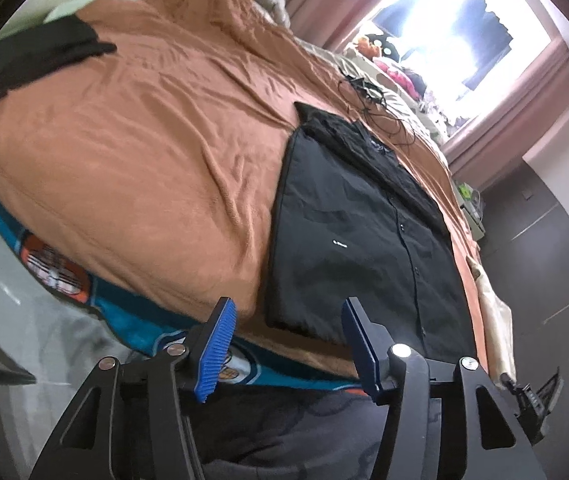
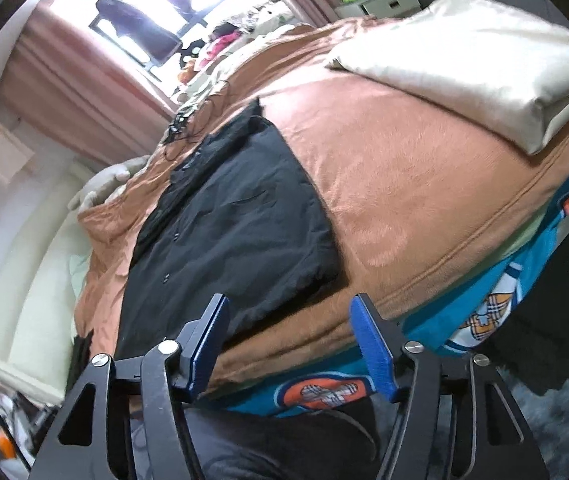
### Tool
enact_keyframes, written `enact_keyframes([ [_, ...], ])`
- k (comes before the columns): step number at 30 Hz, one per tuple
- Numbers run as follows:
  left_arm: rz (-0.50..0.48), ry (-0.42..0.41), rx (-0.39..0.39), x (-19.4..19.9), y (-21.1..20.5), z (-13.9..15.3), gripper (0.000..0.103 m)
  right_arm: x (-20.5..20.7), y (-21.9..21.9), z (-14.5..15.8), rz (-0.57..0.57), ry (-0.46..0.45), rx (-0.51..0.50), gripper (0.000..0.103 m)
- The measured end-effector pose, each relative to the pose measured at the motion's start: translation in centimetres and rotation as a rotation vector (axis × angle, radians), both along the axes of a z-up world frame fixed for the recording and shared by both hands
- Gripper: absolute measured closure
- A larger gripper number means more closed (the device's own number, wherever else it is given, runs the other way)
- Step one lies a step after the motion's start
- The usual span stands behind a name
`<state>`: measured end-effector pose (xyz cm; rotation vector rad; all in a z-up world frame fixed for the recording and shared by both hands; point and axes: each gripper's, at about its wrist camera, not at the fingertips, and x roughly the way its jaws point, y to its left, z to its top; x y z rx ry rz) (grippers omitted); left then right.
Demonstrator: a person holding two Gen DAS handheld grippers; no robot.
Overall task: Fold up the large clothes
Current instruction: 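Lower both tools onto the black shirt's hem end and close them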
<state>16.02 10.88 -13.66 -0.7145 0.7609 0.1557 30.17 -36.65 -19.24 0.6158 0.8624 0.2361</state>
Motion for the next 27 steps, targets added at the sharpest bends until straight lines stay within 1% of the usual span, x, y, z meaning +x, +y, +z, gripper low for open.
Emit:
enact_keyframes([
  [4, -0.017, 0.034, -0.035, 2.5, 0.2, -2.0, 0.049, 2.7, 0.0, -1.5, -0.007, 0.033, 0.007, 0.042],
  [6, -0.036, 0.051, -0.054, 3.7, 0.0, -2.9, 0.054, 3.8, 0.0, -2.3, -0.014, 0.052, 0.010, 0.042],
  [7, -0.043, 0.061, -0.060, 4.3, -0.1, -3.3, 0.054, 4.2, 0.0, -2.6, -0.016, 0.056, 0.016, 0.042],
  [10, -0.058, 0.086, -0.050, 5.8, -0.4, -4.3, 0.054, 5.1, 0.1, -3.4, -0.015, 0.070, 0.027, 0.042],
  [13, -0.075, 0.106, -0.065, 6.8, -0.5, -5.3, 0.056, 5.5, 0.3, -4.1, -0.002, 0.075, 0.052, 0.042],
  [16, -0.069, 0.115, -0.089, 6.8, -0.2, -6.4, 0.056, 5.8, 0.2, -4.3, 0.009, 0.063, 0.095, 0.042],
  [19, -0.048, 0.073, -0.177, 6.0, 0.7, -6.9, 0.056, 6.1, 0.0, -4.7, 0.023, 0.058, 0.179, 0.042],
  [20, -0.040, 0.059, -0.222, 5.6, 1.2, -7.1, 0.057, 6.1, 0.0, -4.8, 0.027, 0.056, 0.198, 0.042],
  [21, -0.037, 0.054, -0.242, 5.4, 1.4, -7.2, 0.059, 6.2, 0.2, -5.0, 0.030, 0.052, 0.215, 0.042],
  [23, -0.036, 0.054, -0.256, 4.9, 1.5, -7.3, 0.062, 6.4, 0.6, -5.4, 0.034, 0.051, 0.242, 0.042],
  [27, -0.041, 0.040, -0.263, 3.9, 1.3, -7.4, 0.063, 6.8, 1.6, -5.3, 0.027, 0.044, 0.218, 0.042],
])
